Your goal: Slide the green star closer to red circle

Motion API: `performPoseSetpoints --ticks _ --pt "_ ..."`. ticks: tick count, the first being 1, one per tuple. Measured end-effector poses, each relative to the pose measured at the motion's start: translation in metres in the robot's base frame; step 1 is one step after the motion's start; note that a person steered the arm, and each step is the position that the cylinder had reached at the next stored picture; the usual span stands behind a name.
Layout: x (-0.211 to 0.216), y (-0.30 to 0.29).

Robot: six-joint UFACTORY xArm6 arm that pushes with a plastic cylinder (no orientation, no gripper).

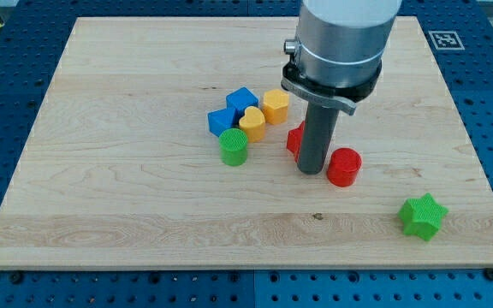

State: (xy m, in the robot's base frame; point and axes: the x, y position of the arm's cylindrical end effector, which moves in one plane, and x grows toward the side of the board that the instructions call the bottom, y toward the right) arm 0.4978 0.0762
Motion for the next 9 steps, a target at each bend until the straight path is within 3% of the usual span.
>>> performPoseSetpoints --ticks 3,5,7,9 --pt "-0.033 0.000" --pt "-0.032 0.090" --pt "0.014 0.163" --pt "0.068 0.165"
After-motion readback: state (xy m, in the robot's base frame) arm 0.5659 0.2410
